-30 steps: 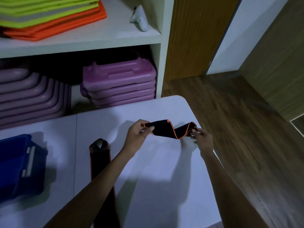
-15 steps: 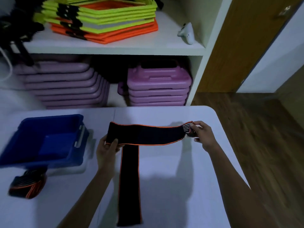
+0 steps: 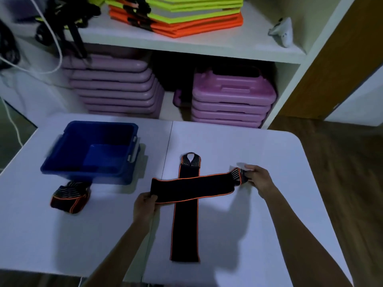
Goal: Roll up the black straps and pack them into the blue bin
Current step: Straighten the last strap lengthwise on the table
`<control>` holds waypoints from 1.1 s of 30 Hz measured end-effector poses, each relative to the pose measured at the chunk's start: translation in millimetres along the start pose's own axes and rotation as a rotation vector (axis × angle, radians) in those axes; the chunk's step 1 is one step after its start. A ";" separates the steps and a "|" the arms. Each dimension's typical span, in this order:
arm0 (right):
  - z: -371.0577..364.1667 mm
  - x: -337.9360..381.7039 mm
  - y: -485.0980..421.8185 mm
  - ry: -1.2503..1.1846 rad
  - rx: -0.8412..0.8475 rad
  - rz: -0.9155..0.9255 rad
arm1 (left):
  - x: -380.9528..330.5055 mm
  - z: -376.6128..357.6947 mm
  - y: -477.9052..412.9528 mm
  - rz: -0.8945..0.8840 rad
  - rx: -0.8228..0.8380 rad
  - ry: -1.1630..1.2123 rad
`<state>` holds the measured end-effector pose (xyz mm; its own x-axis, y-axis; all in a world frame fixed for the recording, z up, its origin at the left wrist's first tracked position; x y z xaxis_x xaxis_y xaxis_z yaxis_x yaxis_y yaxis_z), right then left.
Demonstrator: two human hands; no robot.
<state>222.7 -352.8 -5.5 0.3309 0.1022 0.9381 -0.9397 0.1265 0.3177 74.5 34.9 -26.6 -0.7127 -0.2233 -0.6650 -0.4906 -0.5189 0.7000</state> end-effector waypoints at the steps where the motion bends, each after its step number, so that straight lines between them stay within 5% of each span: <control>1: 4.0 -6.3 1.0 0.003 -0.039 -0.018 | 1.7 1.3 -4.6 -0.002 -0.006 -0.069; 17: 3.1 -20.0 5.5 0.378 -0.060 0.064 | -38.8 6.6 -19.9 -0.286 -0.051 -0.330; 27: -17.4 35.3 -6.5 0.189 -0.130 0.330 | -22.0 13.9 10.4 -0.067 0.229 -0.318; 33: -81.1 81.6 -16.9 0.082 0.037 0.436 | 9.9 5.0 73.9 0.137 0.443 -0.120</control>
<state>272.5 -266.5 54.5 -0.0927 0.2159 0.9720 -0.9949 0.0188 -0.0991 28.7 -1.5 19.9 -0.8258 -0.1545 -0.5424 -0.5360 -0.0840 0.8400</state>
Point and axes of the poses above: each hand's wrist, its own y-axis away from the middle knuckle, its own z-axis out of the back of the hand, x = y × z, the point moved 7 cm from there along -y, towards the middle knuckle, and after that the axes turned 14 degrees about z, right-handed, at the moved point
